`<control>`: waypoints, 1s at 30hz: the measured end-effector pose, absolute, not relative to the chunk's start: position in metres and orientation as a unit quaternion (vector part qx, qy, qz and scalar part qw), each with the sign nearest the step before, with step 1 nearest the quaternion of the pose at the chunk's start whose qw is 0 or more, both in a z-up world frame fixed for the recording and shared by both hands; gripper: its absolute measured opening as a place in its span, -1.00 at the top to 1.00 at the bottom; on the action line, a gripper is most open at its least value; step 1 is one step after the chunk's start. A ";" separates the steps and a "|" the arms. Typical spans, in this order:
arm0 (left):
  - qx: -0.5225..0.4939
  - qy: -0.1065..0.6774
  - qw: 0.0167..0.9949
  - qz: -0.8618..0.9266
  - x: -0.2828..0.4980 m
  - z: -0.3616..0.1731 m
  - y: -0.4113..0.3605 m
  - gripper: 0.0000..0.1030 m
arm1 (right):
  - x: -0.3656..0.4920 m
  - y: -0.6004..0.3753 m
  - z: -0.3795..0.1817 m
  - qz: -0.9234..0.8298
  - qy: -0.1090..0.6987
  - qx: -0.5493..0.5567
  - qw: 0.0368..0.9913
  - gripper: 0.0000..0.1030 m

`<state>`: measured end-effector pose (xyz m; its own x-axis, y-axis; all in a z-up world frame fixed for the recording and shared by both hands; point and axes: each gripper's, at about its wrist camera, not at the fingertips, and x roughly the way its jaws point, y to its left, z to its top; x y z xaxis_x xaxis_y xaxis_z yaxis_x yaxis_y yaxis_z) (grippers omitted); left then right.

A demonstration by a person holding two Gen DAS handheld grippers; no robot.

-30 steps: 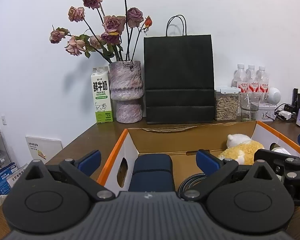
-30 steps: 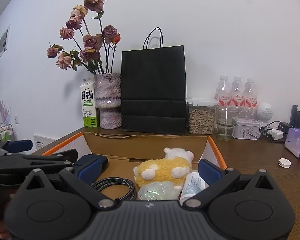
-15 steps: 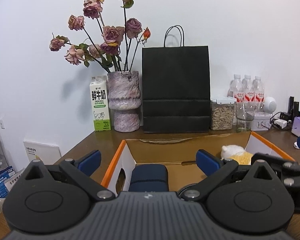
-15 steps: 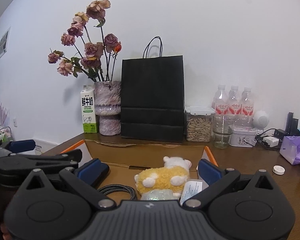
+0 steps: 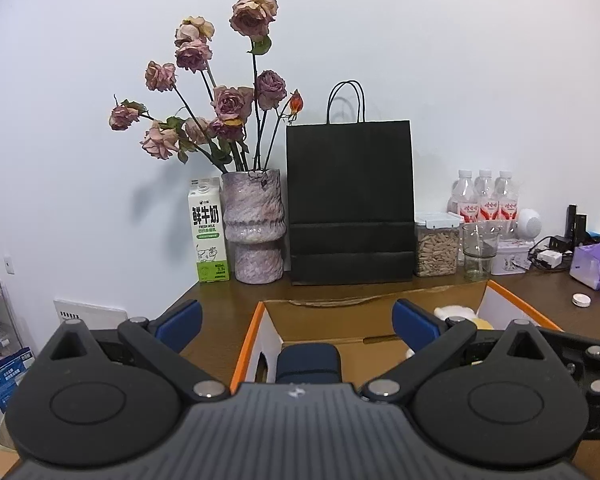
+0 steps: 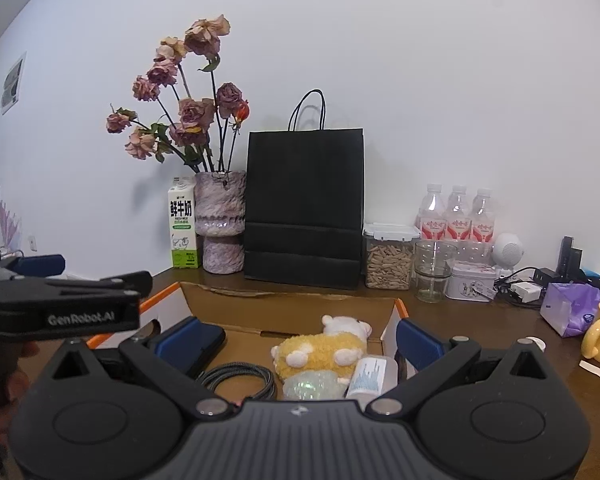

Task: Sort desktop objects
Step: 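Open both tools to drop the cable and bag into the box, then move the left tool to the purple cloth and the right tool to a white cap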

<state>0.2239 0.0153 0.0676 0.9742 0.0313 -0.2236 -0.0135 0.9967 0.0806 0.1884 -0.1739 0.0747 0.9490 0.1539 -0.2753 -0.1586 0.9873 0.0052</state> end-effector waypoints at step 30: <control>0.040 0.258 0.965 -0.014 0.130 -0.013 0.050 -1.00 | 0.110 -0.170 -0.010 0.097 0.273 -0.030 0.957 -0.93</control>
